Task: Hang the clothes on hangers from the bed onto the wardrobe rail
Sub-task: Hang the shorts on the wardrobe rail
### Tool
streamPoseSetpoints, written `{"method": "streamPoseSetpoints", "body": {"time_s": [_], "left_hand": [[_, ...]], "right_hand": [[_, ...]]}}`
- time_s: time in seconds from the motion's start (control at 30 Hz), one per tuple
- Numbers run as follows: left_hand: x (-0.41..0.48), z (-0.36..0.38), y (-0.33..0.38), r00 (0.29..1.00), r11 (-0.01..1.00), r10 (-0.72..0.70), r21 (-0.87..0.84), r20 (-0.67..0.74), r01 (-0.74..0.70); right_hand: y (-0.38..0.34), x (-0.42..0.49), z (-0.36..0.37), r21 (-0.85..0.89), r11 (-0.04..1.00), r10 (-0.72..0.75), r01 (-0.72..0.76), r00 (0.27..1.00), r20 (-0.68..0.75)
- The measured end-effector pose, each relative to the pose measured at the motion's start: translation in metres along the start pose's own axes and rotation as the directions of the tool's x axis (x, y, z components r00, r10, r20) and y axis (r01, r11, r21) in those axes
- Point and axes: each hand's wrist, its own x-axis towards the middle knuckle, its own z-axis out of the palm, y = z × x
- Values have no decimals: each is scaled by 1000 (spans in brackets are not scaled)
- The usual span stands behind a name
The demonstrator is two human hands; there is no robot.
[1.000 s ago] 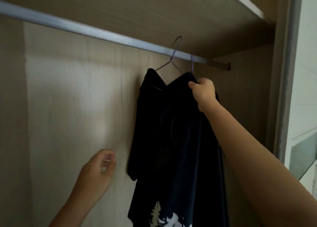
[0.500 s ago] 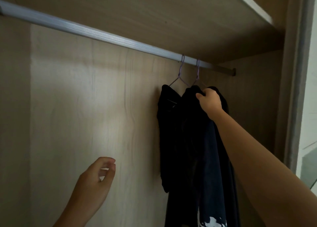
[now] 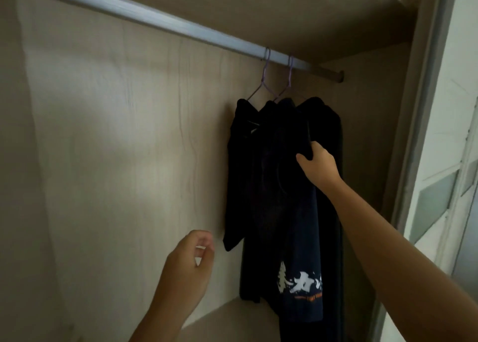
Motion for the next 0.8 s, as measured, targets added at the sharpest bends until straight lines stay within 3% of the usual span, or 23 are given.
{"method": "streamPoseSetpoints", "body": {"time_s": [0.17, 0.3, 0.5, 0.67, 0.8], "left_hand": [[-58, 2, -9, 990, 998, -60, 4, 125, 60], [-115, -2, -26, 962, 995, -96, -10, 255, 102], [-192, -8, -59, 875, 989, -139, 20, 464, 146], [-246, -5, -79, 766, 977, -209, 95, 608, 192], [-274, -13, -101, 642, 959, -283, 204, 713, 196]], "right_hand": [[34, -92, 11, -68, 984, 168, -163, 983, 69], [64, -192, 17, -167, 925, 359, -342, 929, 88], [96, -356, 6, -277, 734, 663, -620, 742, 98], [110, -480, -6, -421, 611, 778, -671, 608, 161], [136, -554, -12, -495, 431, 896, -755, 422, 136]]}}
